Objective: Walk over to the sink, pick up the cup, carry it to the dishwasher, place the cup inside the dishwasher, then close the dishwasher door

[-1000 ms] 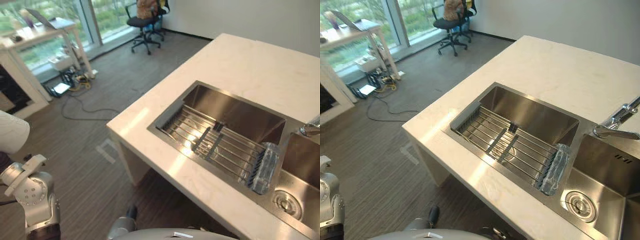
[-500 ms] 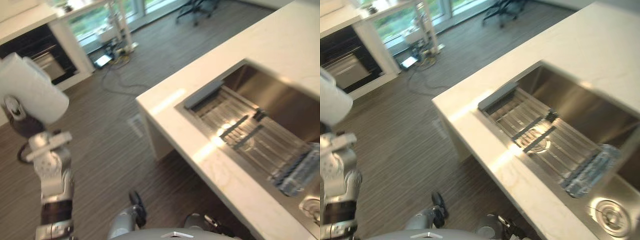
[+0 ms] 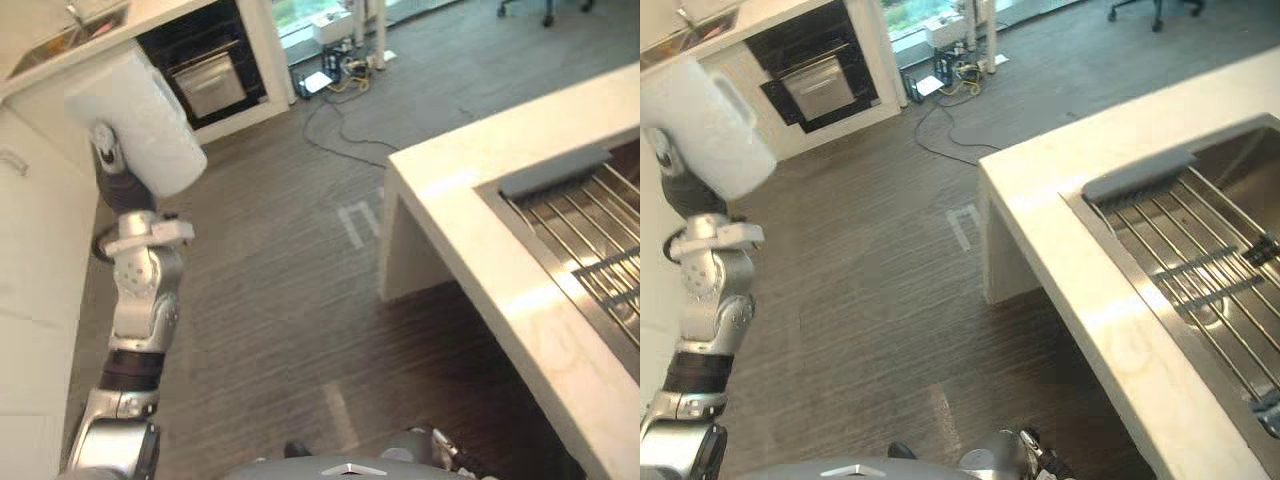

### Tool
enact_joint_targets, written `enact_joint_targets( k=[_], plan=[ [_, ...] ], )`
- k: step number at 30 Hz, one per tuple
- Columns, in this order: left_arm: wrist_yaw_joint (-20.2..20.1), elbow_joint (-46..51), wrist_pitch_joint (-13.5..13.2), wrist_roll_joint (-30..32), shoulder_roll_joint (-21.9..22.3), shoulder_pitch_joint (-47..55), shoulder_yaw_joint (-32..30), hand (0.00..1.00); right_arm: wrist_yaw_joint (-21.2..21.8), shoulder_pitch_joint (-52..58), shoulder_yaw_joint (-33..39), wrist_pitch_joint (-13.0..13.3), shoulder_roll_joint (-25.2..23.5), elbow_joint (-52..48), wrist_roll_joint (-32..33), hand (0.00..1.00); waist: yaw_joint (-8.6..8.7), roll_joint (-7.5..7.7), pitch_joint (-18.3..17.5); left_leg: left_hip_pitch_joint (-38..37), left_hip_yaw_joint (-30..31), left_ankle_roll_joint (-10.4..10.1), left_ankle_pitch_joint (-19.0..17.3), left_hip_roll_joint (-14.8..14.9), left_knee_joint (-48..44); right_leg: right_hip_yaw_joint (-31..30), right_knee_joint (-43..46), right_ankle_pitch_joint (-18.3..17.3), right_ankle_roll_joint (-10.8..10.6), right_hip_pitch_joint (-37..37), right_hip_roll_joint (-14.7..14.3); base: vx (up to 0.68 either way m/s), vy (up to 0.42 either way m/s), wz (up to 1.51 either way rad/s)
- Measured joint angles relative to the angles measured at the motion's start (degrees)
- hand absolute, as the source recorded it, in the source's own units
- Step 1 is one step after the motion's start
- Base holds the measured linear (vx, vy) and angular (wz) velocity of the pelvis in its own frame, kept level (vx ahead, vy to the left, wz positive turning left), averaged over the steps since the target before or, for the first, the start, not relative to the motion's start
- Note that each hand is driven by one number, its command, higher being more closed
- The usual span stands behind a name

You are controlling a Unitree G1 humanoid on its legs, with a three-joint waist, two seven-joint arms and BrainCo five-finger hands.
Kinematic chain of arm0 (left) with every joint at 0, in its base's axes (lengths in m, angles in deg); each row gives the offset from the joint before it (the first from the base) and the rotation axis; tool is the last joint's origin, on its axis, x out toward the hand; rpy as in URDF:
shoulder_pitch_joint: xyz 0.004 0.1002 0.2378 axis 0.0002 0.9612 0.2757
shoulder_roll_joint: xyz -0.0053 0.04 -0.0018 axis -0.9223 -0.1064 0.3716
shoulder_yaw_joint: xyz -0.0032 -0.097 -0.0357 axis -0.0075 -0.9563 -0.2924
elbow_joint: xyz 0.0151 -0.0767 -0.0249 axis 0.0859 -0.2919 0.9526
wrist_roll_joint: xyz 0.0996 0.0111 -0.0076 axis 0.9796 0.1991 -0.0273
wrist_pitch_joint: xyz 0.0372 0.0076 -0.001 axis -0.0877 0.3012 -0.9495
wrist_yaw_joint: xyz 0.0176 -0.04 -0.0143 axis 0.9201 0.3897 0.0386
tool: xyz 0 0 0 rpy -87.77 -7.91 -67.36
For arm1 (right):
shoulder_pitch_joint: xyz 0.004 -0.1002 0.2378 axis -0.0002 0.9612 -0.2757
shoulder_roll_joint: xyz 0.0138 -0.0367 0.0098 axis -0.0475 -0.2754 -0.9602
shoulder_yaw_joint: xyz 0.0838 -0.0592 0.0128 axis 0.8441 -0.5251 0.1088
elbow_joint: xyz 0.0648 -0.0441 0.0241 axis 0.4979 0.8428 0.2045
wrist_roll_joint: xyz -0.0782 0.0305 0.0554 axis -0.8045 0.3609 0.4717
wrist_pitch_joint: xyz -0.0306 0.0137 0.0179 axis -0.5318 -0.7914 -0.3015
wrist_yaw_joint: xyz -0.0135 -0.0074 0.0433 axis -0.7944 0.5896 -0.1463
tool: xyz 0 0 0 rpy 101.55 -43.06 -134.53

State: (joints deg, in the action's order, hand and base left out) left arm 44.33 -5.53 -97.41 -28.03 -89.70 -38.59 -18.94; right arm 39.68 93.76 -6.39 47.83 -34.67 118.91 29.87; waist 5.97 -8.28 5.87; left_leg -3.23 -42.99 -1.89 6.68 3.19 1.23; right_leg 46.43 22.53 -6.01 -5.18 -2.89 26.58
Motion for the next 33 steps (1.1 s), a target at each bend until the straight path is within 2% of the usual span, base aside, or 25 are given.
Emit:
enact_joint_targets(
  k=[2,4,5,6,7,8,9,10,11,12,14,16,19,22,25,26,31,33],
  plan=[
    [0.3,3.3,0.1,0.2,2.4,4.0,1.6,1.00,-0.4,0.4,0.0,-0.5,-0.3,0.1,0.0,0.00,-0.98,0.47,0.2,0.1,2.3,0.0,-1.0,-0.3,0.0,-0.6,-1.4,0.6,-0.1,1.6,-0.8,-0.06,0.077,0.62],
    [0.3,5.5,0.1,1.0,4.2,7.0,5.7,1.00,-0.1,1.4,0.6,-0.7,-0.9,0.0,0.0,0.00,-1.35,0.95,0.3,1.5,7.9,0.2,-2.9,-0.3,-0.5,-7.3,-1.4,1.2,1.5,2.7,-2.2,-0.08,0.062,1.19],
    [-0.2,5.5,0.1,2.5,5.2,8.0,9.1,1.00,0.1,2.6,1.4,-1.2,-1.3,-0.2,0.3,0.00,-1.28,1.35,-0.1,3.0,13.2,0.5,-6.2,-0.3,-1.6,-15.1,-0.5,1.2,3.0,2.8,-3.7,-0.05,0.057,1.51],
    [-0.5,5.4,0.1,3.1,5.4,8.4,10.8,1.00,0.1,3.2,2.0,-1.5,-1.9,-0.2,1.0,0.00,-1.17,1.79,-0.3,3.6,15.9,1.2,-6.5,-0.7,-2.6,-19.3,0.4,1.2,4.2,2.8,-4.0,0.00,0.049,2.10],
    [-1.5,5.0,0.3,3.6,6.2,8.8,14.2,1.00,0.2,5.0,2.3,-1.6,-2.1,-0.4,2.3,0.00,-1.00,2.09,-0.3,5.3,21.2,1.5,-6.8,-1.3,-3.8,-25.7,3.2,2.2,6.5,2.4,-4.9,0.01,0.015,2.18],
    [-2.2,5.1,0.5,4.3,7.2,9.3,16.1,1.00,0.4,6.3,2.3,-1.7,-3.1,-0.2,3.4,0.00,-1.18,2.21,-0.6,6.1,26.0,2.0,-6.9,-1.5,-3.8,-32.5,3.7,-1.5,5.2,2.8,-7.4,0.01,-0.016,2.12],
    [-2.4,5.1,0.7,5.0,7.4,9.7,16.1,1.00,0.6,6.7,2.2,-1.7,-4.1,-0.2,3.4,0.00,-1.29,3.27,-0.7,6.5,27.7,2.1,-6.7,-2.0,-3.9,-35.0,2.4,-3.8,3.8,2.9,-8.9,-0.02,-0.043,1.74],
    [-2.3,5.0,1.0,5.7,6.9,10.3,15.7,1.00,0.9,6.8,1.9,-1.8,-5.8,0.1,3.4,0.00,-1.91,6.38,-0.7,6.7,29.6,2.1,-5.8,-3.6,-3.0,-36.5,-1.2,-5.0,3.0,2.5,-10.3,-0.03,-0.068,1.28],
    [-2.2,4.8,1.5,6.9,6.3,11.3,14.9,1.00,0.9,6.8,0.9,-1.7,-6.8,0.6,3.2,0.00,-2.45,8.32,-0.7,6.9,30.8,2.1,-4.8,-5.3,-1.9,-36.1,-3.3,-6.8,1.4,2.0,-10.2,-0.03,-0.081,1.05],
    [-1.9,4.7,1.9,7.6,6.4,12.1,14.6,1.00,0.9,6.7,0.3,-1.7,-6.8,0.7,3.2,0.00,-2.57,9.43,-1.4,7.1,31.3,2.1,-4.2,-5.5,-1.5,-36.1,-4.1,-7.1,0.8,2.4,-10.2,0.00,-0.096,0.64],
    [-1.1,5.2,3.3,10.6,5.9,13.7,14.8,1.00,0.9,5.9,-0.5,-1.5,-5.9,0.2,2.7,0.00,-3.61,8.70,-1.5,7.2,31.8,1.3,-1.4,-5.1,0.9,-35.2,-7.2,-6.0,-2.3,2.9,-11.2,0.01,-0.078,0.20],
    [-0.8,5.4,4.8,12.9,5.8,13.6,15.0,1.00,1.0,4.6,-1.6,-1.5,-4.7,-0.1,2.8,0.00,-3.26,7.63,-2.2,7.3,31.8,1.2,0.5,-4.5,3.3,-34.6,-9.7,-3.9,-3.4,3.1,-12.4,0.00,-0.045,0.02],
    [0.8,7.8,6.6,15.9,4.3,13.1,14.9,1.00,1.4,3.5,-2.3,-1.5,-4.4,-0.3,2.9,0.00,-2.52,7.48,-2.3,6.6,31.5,0.8,1.4,-3.7,3.7,-34.5,-13.2,-1.8,-3.2,5.7,-13.7,0.04,-0.048,-0.06],
    [1.5,8.9,7.2,17.7,3.1,11.2,14.5,1.00,1.7,3.0,-2.3,-1.5,-4.4,-0.4,3.4,0.00,-2.55,7.50,-2.2,6.5,30.8,0.6,1.6,-3.3,3.7,-34.6,-14.3,-1.2,-2.9,6.2,-14.1,0.01,-0.005,-0.06],
    [1.5,8.6,7.9,19.1,0.0,11.1,13.9,1.00,2.8,2.1,-2.8,-1.7,-4.7,-0.2,3.4,0.00,-2.24,7.45,-2.2,5.7,30.3,0.5,1.6,-2.6,3.8,-34.8,-16.3,-0.4,-2.1,7.2,-14.8,-0.03,0.007,-0.09],
    [2.6,2.6,7.8,21.0,-2.6,11.4,7.8,1.00,6.3,-2.7,-3.4,-2.8,-6.1,-0.2,3.3,0.00,-1.23,8.70,0.9,3.1,27.2,-3.4,1.5,2.0,3.8,-33.1,-19.7,-1.3,0.6,11.0,-19.0,0.00,0.000,0.00],
    [2.5,2.0,7.7,20.8,-2.2,11.5,7.8,1.00,6.4,-2.3,-3.3,-2.8,-6.2,-0.2,3.4,0.00,-0.97,8.69,0.9,3.1,27.2,-3.4,1.5,2.0,3.7,-33.3,-19.8,-1.3,0.6,11.0,-19.1,0.00,0.000,0.00],
    [0.9,-1.5,7.5,18.5,-1.6,11.5,7.8,1.00,6.7,-1.9,-2.1,-2.8,-6.2,-0.2,4.1,0.00,-0.66,8.48,1.1,3.0,27.4,-3.4,1.5,2.0,3.7,-33.4,-19.8,-1.3,0.7,11.0,-19.3,0.00,0.000,0.00]
  ],
)
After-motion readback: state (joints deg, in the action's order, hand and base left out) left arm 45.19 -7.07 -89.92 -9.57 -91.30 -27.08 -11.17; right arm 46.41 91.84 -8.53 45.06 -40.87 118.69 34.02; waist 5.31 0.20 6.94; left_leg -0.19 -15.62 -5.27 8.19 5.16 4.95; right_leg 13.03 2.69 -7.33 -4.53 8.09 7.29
